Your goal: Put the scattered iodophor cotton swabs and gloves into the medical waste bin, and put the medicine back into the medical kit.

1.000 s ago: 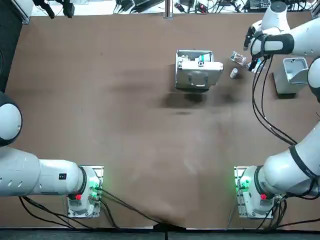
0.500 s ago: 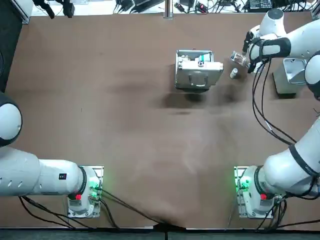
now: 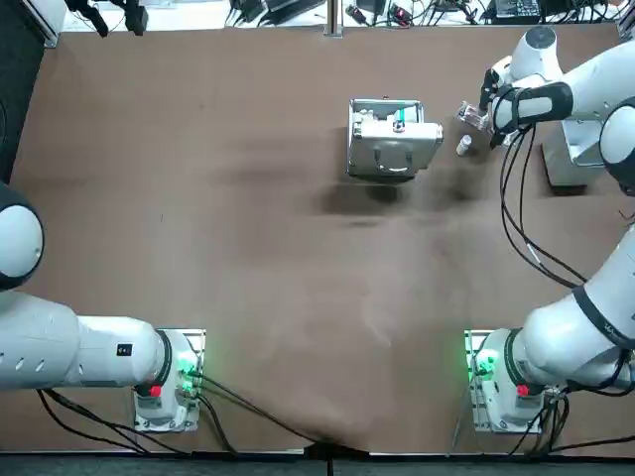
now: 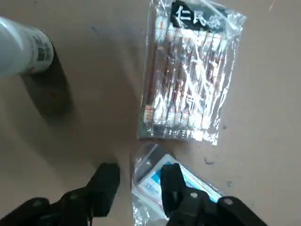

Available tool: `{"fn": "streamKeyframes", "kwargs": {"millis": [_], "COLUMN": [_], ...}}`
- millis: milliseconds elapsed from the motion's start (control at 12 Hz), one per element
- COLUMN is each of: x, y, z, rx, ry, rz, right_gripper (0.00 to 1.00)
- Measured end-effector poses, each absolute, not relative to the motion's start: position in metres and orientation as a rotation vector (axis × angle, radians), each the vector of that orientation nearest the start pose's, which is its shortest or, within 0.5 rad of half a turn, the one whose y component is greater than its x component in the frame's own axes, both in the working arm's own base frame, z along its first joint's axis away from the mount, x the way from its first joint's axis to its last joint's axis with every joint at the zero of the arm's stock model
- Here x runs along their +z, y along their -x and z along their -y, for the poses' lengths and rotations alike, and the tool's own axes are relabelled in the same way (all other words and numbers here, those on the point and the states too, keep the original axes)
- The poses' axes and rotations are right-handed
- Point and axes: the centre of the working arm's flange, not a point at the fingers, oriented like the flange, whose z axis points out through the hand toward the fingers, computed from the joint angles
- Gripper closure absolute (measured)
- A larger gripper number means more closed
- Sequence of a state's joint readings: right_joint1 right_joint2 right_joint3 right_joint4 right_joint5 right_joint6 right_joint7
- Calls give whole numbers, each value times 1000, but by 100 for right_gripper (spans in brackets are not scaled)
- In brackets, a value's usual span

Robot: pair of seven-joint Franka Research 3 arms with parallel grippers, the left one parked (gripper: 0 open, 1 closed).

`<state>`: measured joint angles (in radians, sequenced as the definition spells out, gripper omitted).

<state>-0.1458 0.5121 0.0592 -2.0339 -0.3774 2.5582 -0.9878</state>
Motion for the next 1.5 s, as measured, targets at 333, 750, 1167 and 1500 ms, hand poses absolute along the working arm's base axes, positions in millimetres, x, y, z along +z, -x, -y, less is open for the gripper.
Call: {"fn": "streamKeyframes", "kwargs": {"millis": [333,750,1167,1500], "x": [192,194,209,289], "y": [-598,-598,-602,-620], "z": [49,52,63,76], "rx": [123,123,144,166], "ry": [2717,2722,2753,2841], "rz": [1905,1900,1867,1706], "right_gripper": [77,99,99,99]}}
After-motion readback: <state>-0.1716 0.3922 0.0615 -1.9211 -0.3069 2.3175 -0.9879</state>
